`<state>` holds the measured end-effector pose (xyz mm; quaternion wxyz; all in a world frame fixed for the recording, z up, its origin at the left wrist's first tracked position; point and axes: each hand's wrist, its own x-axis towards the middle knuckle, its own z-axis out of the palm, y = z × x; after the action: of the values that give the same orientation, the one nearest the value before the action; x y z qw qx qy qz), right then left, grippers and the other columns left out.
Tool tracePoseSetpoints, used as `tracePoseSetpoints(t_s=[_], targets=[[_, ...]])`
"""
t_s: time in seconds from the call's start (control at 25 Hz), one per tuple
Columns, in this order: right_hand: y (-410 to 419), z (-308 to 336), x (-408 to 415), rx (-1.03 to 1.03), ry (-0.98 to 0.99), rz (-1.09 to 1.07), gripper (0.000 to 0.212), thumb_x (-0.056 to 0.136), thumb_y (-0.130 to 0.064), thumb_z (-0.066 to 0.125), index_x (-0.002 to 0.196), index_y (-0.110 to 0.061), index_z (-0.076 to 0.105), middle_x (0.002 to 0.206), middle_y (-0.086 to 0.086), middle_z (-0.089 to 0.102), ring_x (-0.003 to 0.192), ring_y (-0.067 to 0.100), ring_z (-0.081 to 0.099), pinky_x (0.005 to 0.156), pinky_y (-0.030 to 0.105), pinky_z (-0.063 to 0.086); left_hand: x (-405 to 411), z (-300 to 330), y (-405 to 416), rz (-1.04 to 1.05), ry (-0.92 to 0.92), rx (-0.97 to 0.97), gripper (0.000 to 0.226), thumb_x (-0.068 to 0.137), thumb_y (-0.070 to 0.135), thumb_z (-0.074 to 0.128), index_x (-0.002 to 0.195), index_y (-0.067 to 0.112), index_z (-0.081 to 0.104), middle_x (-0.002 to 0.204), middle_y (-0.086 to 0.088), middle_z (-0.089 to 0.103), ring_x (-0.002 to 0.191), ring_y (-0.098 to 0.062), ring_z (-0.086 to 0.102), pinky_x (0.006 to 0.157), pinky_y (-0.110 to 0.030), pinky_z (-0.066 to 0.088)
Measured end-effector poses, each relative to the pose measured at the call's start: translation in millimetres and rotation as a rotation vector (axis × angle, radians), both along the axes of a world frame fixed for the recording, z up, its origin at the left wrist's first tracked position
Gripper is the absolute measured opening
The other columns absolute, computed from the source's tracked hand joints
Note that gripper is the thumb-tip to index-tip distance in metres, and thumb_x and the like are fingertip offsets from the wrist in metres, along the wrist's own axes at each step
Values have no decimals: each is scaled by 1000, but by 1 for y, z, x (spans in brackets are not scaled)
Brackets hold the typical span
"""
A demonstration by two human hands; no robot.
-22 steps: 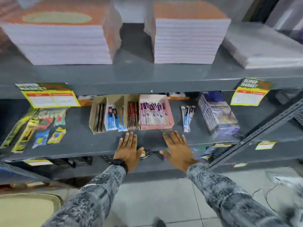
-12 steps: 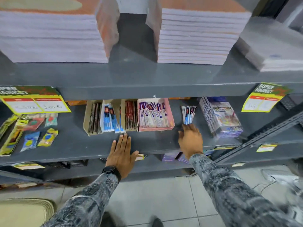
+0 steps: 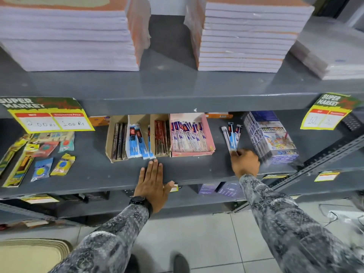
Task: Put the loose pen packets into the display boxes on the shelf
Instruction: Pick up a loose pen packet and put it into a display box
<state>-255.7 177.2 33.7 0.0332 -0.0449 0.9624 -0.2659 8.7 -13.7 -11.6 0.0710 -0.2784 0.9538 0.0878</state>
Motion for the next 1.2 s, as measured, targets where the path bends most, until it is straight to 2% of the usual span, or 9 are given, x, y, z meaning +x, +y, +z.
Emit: tracePoseSetpoints(t_s=[0.2,0.36,0.6,0.68,0.76,0.88,0.96,1.04,1.2], targets=[[-10,7,-14,-37,-83,-90,57,84,-64,61,106,-14,76,107,20,72,101,41,68,87,43,52,-2,0,2,21,-3,-9,85,96,65,2,158,8,-7,168,-11,-15,155,-25,-15,126,-45,-9],[-14,5,-23,-114,-137,-150,42,82,-39,69,108,-8,77,107,20,76,98,40,72,91,46,57,13,-7,-7,-22,62,-63,84,96,63,2,159,7,2,169,-11,-2,156,-25,-3,127,-46,-1],[0,17,-4,-157,133,-255,27,92,-28,60,102,-15,82,95,20,78,88,41,72,85,43,55,13,-4,-9,-15,32,-37,88,93,65,-1,159,7,2,169,-10,-5,156,-26,-6,126,-44,-8],[10,26,9,-365,185,-288,21,92,-20,64,98,-13,82,90,18,78,82,36,72,79,42,57,14,0,-10,-17,-1,-21,82,97,63,4,159,9,-2,169,-9,-9,156,-24,-11,125,-43,-10],[11,30,29,-729,-51,-142,19,88,-4,66,83,-14,82,79,10,77,65,21,69,65,35,57,15,4,-12,-36,0,22,76,102,56,13,159,9,-3,169,-9,-10,156,-23,-12,126,-43,-9],[3,32,83,-754,-648,303,20,88,-2,72,72,-13,79,60,7,68,44,14,50,40,22,36,15,25,-18,169,223,440,62,106,44,25,158,10,19,169,-11,11,156,-26,7,127,-44,6],[-6,30,107,-618,-752,453,19,88,-5,72,71,-12,76,54,6,60,41,12,42,38,18,29,23,47,-23,517,582,1075,51,107,41,31,145,11,49,155,-14,46,143,-30,42,116,-40,33],[-16,31,118,-575,-758,465,16,89,-6,72,74,-10,74,52,3,57,38,9,40,37,17,28,32,56,-35,692,730,1485,53,106,44,33,132,7,61,135,-15,65,124,-28,61,102,-38,48],[-27,36,120,-549,-736,471,12,90,-8,72,86,2,74,54,4,55,42,10,39,38,20,25,46,60,-32,635,794,1532,27,97,3,57,122,3,66,113,-16,73,113,-30,70,86,-33,62]])
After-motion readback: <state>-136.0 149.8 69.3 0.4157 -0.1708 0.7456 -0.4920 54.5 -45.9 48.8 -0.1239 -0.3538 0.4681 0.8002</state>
